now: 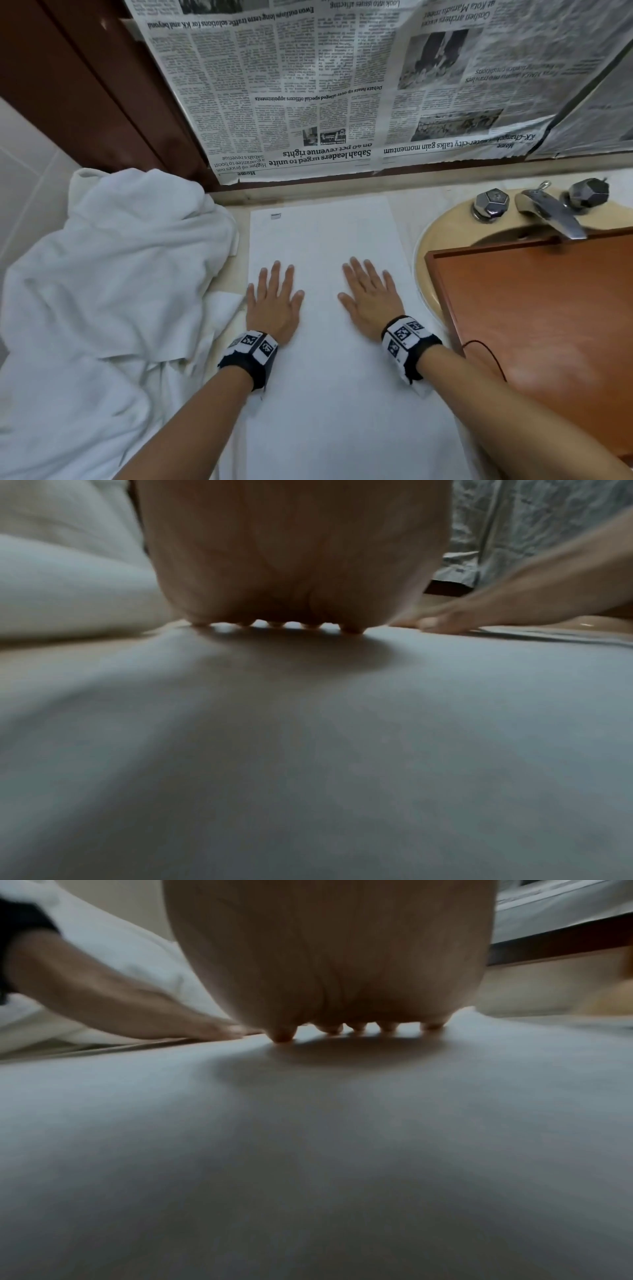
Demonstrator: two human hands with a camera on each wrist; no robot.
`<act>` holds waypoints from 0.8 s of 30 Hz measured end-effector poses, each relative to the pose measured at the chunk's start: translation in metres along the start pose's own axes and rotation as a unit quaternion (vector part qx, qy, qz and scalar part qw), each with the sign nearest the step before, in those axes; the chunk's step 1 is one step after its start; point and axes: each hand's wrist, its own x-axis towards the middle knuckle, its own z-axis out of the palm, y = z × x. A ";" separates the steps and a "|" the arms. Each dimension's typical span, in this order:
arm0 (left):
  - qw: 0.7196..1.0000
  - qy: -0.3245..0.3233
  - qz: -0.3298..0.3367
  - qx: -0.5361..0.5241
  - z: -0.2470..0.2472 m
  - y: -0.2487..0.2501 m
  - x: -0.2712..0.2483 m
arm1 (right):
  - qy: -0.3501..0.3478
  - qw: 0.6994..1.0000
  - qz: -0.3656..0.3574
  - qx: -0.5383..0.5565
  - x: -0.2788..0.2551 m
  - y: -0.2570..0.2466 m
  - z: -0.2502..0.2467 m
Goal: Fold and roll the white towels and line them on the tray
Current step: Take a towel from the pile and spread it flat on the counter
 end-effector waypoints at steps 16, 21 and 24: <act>1.000 0.008 -0.013 -0.020 -0.020 0.023 0.068 | 0.003 1.000 -0.002 0.006 0.072 0.000 -0.032; 0.998 -0.009 -0.059 -0.009 -0.039 -0.011 0.080 | 0.004 0.995 0.094 0.016 0.068 0.042 -0.054; 0.998 0.029 -0.056 -0.004 -0.046 -0.010 0.088 | 0.045 0.991 0.126 -0.011 0.054 0.057 -0.062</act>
